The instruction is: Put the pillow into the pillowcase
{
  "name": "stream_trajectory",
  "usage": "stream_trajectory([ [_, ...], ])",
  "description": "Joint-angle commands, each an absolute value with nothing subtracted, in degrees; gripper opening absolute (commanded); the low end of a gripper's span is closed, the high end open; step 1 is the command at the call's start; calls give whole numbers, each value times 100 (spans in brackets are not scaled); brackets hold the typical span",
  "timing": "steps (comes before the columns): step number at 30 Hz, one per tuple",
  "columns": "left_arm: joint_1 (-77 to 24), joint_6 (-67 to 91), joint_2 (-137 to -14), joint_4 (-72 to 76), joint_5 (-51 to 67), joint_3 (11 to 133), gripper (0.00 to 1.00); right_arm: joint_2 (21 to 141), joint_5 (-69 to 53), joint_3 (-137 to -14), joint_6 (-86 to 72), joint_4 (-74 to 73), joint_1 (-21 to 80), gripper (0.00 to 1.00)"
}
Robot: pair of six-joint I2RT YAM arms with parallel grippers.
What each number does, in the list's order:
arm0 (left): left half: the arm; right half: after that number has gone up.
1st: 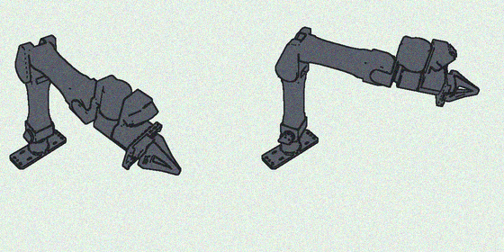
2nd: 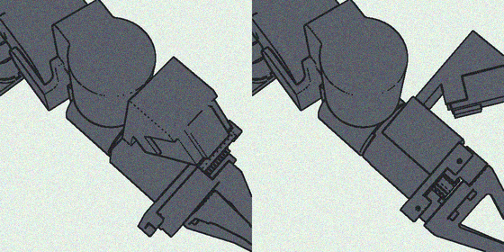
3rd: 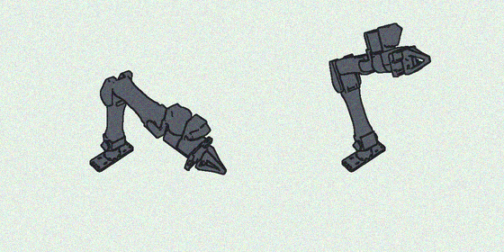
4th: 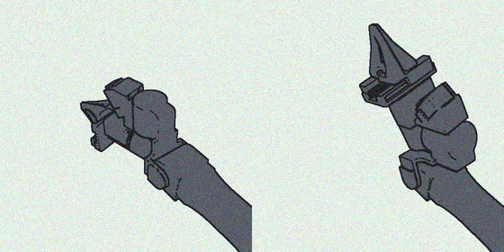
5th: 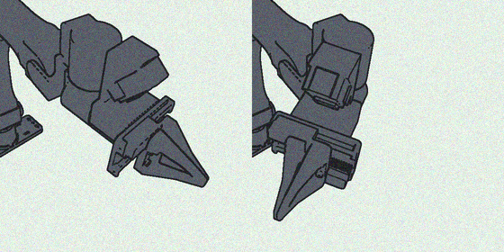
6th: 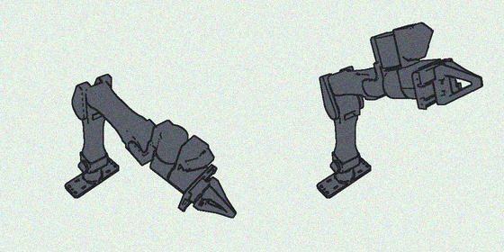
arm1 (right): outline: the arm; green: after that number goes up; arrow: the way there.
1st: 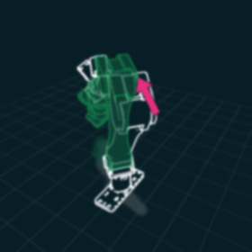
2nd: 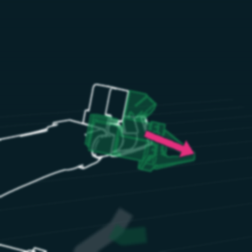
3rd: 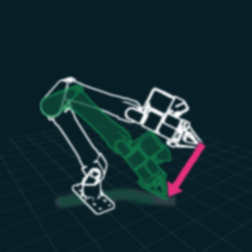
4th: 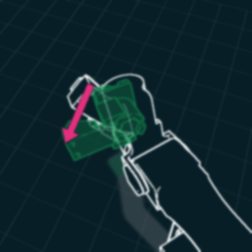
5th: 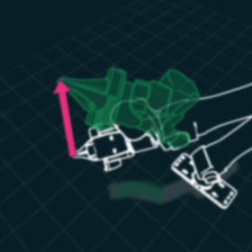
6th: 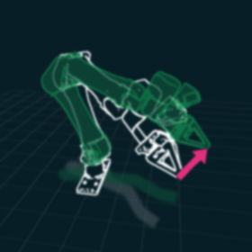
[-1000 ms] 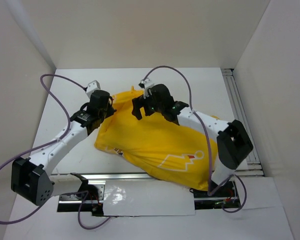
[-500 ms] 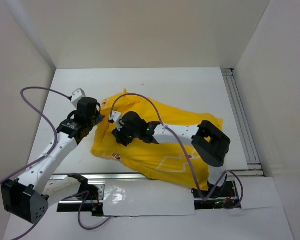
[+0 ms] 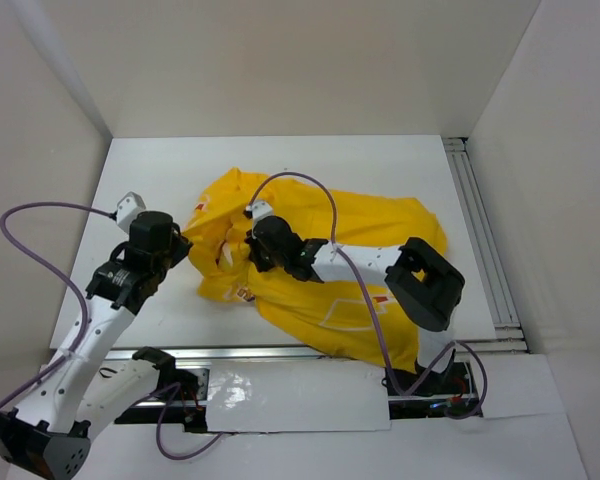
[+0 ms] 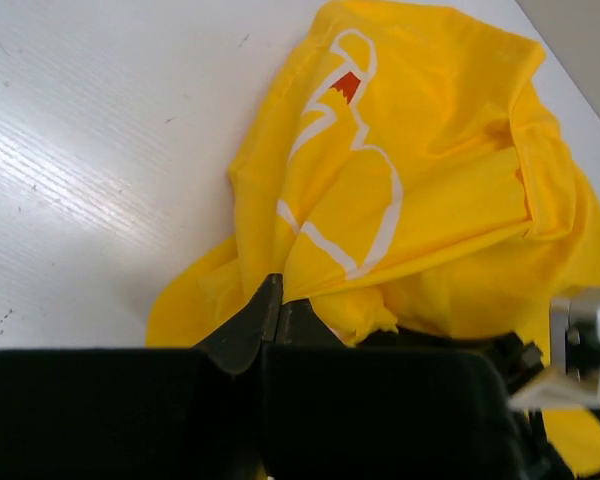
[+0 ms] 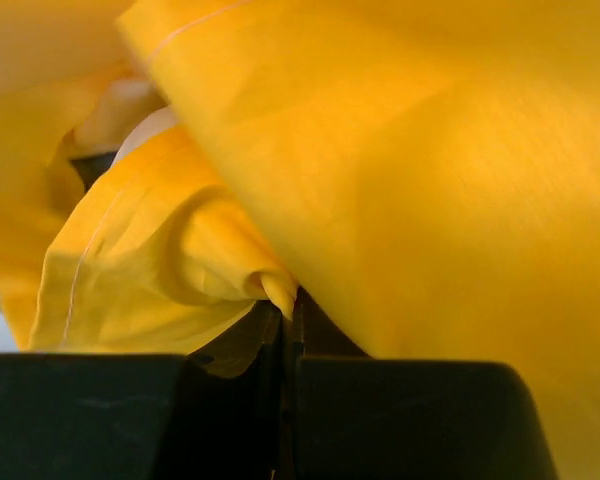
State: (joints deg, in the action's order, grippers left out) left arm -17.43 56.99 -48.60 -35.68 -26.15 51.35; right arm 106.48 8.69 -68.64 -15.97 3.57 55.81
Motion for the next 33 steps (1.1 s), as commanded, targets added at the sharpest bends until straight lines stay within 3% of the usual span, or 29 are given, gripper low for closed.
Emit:
stream_trajectory([
  [1,-1626,5093,-4343,-3684,-2597,5396,0,11003,1988,-7145,-2179,-229,4957,0],
  [5,-1626,4677,-4008,-3480,-2048,5458,0,11136,1662,-7251,-2739,-1,4800,0],
  [9,-1626,4447,-4086,-3480,-1776,5511,0,10820,292,-7085,-2848,719,4351,0],
  [15,-1626,4368,-5017,-2550,-240,5115,0,10591,334,-7479,-2399,387,4701,0],
  [18,-1626,4421,-5510,-1675,585,4878,0,10758,-209,-7550,-2286,412,4807,22],
  [19,-1626,4499,-5606,-1496,685,4878,0,10836,-428,-7550,-2233,413,4808,48],
  [20,-1626,4500,-5773,-1407,686,4930,0,10837,-770,-7550,-2172,474,4808,55],
  [23,-1626,4500,-6107,-1975,134,5586,47,10443,-591,-7550,-1926,108,4869,69],
  [24,-1626,4500,-6169,-2317,-251,5755,99,10267,-389,-7550,-1864,-25,4869,73],
  [25,-1626,4404,-6231,-2451,-403,6018,100,9891,66,-7550,-1802,-244,4869,85],
  [29,-1573,4403,-6310,-2777,-1114,6441,100,9037,1096,-7313,-1889,-825,4695,98],
  [33,-1521,4280,-6591,-2847,-1256,6837,100,8588,1608,-7251,-2398,-1729,3792,100],
])
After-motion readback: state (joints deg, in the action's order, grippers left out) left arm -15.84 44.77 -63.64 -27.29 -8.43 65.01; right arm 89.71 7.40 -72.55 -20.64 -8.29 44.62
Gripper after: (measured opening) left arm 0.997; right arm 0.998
